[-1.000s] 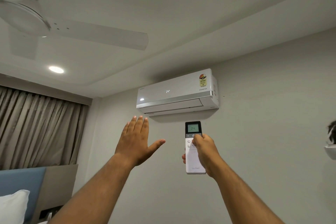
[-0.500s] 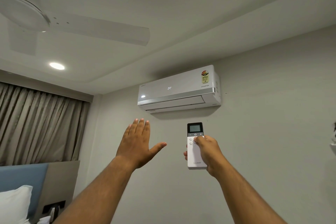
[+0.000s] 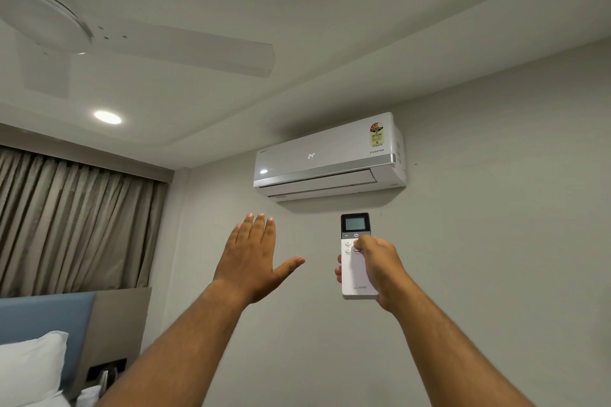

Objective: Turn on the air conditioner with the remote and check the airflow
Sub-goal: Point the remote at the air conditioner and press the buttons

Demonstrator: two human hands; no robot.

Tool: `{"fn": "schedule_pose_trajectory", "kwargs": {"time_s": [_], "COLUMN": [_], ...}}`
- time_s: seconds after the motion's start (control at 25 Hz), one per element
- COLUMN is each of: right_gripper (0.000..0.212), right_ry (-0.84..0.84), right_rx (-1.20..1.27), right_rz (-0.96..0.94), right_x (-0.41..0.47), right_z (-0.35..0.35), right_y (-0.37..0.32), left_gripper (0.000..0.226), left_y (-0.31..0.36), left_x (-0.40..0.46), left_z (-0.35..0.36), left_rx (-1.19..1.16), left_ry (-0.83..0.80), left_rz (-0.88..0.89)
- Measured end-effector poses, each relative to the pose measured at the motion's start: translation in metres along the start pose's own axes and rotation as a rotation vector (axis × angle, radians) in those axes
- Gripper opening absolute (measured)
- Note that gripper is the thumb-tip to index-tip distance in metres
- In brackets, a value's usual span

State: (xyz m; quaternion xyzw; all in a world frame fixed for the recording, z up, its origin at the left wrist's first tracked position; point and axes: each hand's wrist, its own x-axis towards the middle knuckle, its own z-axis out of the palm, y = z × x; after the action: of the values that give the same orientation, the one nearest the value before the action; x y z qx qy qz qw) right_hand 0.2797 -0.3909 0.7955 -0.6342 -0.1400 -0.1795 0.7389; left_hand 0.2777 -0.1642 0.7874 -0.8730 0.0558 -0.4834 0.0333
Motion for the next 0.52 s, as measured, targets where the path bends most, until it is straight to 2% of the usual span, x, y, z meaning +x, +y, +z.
{"fn": "schedule_pose_trajectory", "kwargs": {"time_s": [0.52], "right_gripper": [0.022], "right_ry": [-0.015], "right_rx": [-0.012], "right_rz": [-0.016], "right_x": [-0.008], "right_z": [0.0089], "right_y": [-0.0039], "left_gripper": [0.11], "left_y": [0.0015], "left_x": [-0.0013], "left_z": [-0.0059], "left_rx": [0.012], "left_ry": [0.015], "left_rz": [0.008]}}
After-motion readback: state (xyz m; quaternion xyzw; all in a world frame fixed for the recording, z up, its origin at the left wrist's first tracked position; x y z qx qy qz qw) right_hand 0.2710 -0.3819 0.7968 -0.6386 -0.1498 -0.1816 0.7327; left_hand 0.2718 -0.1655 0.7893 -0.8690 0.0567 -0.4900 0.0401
